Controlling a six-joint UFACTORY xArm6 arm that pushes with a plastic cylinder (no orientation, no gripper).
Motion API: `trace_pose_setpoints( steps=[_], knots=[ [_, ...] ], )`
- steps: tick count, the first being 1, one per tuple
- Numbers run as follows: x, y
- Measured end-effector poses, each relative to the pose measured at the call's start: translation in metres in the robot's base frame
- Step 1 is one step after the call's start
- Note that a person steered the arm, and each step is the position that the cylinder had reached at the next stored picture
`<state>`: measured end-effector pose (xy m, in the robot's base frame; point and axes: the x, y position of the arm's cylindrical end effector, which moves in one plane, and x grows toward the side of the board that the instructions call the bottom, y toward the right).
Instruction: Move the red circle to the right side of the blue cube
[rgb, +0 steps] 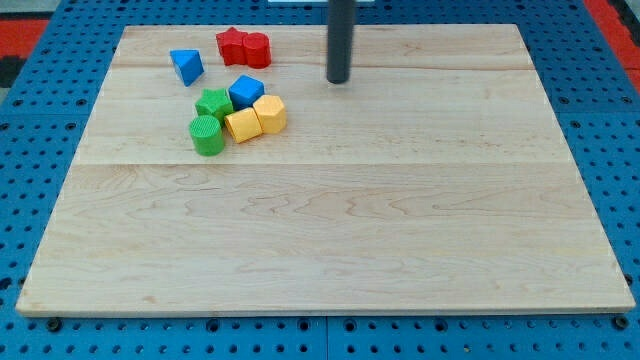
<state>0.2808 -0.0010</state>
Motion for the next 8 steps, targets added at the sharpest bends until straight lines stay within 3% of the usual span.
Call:
trace_pose_setpoints(
  steps=[1,2,3,4,8],
  knots=[
    [-0.036,-0.047],
    [-0.075,-0.018],
    [-0.087,-0.069],
    [-0.085,-0.114],
    [-0.008,-0.029]
  ],
)
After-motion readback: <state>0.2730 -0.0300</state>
